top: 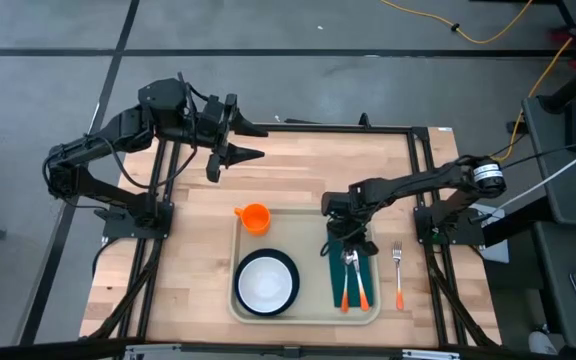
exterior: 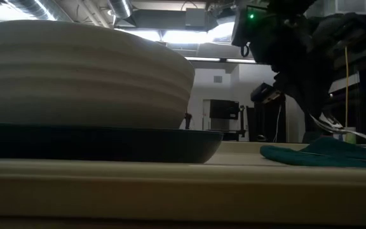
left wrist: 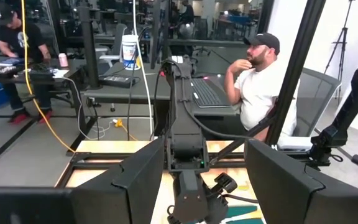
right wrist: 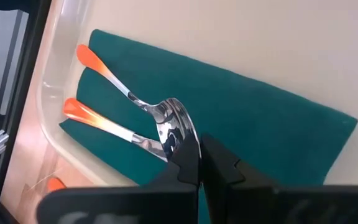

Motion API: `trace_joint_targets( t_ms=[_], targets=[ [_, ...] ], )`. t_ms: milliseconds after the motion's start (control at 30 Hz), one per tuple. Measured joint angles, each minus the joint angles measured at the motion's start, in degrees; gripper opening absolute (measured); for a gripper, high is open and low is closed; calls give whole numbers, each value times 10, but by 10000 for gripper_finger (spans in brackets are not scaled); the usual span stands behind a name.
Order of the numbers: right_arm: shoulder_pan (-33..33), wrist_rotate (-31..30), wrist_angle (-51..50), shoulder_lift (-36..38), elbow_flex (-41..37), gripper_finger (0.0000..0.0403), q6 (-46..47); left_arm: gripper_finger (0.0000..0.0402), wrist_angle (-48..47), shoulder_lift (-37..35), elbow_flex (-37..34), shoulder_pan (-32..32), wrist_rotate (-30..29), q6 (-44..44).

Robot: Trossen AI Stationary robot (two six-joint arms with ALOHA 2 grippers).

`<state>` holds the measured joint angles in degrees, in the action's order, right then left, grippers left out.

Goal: Set up tray
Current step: Put the orange spoon on the green napkin to the left of the orange knife

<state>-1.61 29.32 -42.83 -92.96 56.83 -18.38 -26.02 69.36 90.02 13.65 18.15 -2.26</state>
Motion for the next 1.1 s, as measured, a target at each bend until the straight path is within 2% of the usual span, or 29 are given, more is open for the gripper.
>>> trace_joint_targets(
  t_ms=[233,533,833,1100],
  targets=[
    [20,-1,-3,-20,36,6,-16,216,-1,0,0,0,0,-1],
    [47,3,-134,-23,71,6,-85,216,-19,0,0,0,1,-11],
    [52,18,-128,-24,71,6,-95,216,-21,0,0,0,1,-10],
    [52,19,-127,-68,71,6,-102,216,-21,0,0,0,1,-16]
  ],
)
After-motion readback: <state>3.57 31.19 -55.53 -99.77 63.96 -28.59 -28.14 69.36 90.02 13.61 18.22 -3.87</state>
